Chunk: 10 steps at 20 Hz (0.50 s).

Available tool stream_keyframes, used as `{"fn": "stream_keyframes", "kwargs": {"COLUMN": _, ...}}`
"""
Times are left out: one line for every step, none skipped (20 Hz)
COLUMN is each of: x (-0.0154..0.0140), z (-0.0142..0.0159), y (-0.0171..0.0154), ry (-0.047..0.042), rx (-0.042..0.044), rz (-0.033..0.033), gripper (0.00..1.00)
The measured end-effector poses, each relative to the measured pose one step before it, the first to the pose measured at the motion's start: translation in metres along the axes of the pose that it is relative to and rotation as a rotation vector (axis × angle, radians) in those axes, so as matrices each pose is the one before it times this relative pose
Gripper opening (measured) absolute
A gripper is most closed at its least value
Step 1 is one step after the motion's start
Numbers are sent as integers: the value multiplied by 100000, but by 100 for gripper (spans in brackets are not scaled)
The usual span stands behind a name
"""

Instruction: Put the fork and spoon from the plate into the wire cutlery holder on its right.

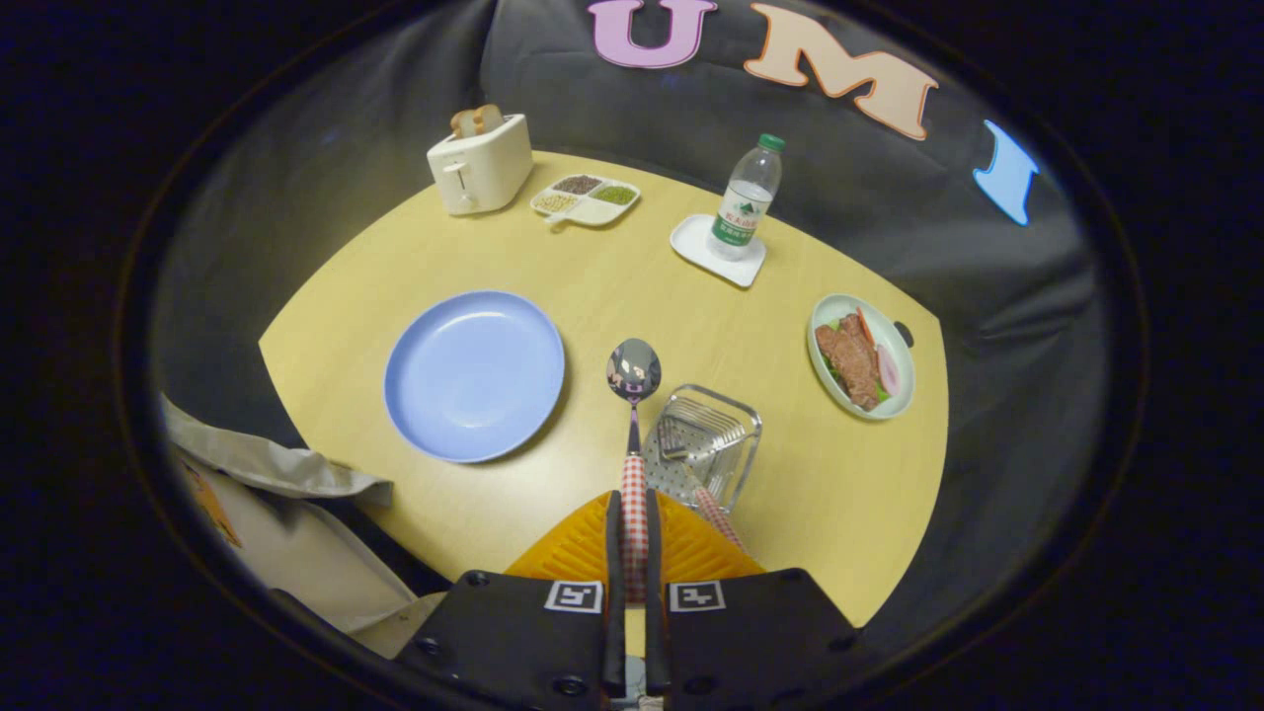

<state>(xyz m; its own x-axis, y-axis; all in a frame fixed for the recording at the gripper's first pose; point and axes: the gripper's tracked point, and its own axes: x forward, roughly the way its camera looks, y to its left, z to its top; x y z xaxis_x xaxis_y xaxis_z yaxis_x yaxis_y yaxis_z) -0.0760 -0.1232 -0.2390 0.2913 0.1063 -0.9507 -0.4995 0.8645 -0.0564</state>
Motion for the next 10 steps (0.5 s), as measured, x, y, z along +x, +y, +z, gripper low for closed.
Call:
{"fn": "stream_keyframes", "kwargs": {"x": -376, "z": -190, "y": -370, "ry": 1342, "rx": -560, "rz": 1599, "gripper": 11}}
{"fn": "stream_keyframes", "kwargs": {"x": -358, "z": -261, "y": -341, "ry": 1428, "rx": -405, "rz": 1436, "gripper": 11}}
{"fn": "stream_keyframes", "kwargs": {"x": -209, "z": -184, "y": -574, "ry": 1640, "rx": -1054, "rz": 598, "gripper": 11}}
{"fn": "stream_keyframes", "kwargs": {"x": -171, "z": -192, "y": -760, "ry": 1905, "rx": -1716, "rz": -326, "gripper": 11}}
{"fn": "stream_keyframes", "kwargs": {"x": -122, "z": -300, "y": -779, "ry": 1806, "rx": -1673, "rz": -451, "gripper": 11}}
{"fn": "stream_keyframes", "kwargs": {"x": -84, "z": -338, "y": -610, "ry": 2078, "rx": -1212, "rz": -170, "gripper": 11}}
{"fn": "stream_keyframes", "kwargs": {"x": -45, "z": -188, "y": -410, "ry": 1791, "rx": -738, "rz": 808, "gripper": 11}}
{"fn": "stream_keyframes", "kwargs": {"x": -158, "z": 3, "y": -141, "ry": 953, "rx": -208, "rz": 1556, "gripper": 11}}
{"fn": "stream_keyframes", "kwargs": {"x": -158, "z": -12, "y": -236, "ry": 1419, "rx": 144, "rz": 1560, "gripper": 11}}
{"fn": "stream_keyframes", "kwargs": {"x": -31, "z": 63, "y": -228, "ry": 1141, "rx": 46, "rz": 1017, "gripper": 11}}
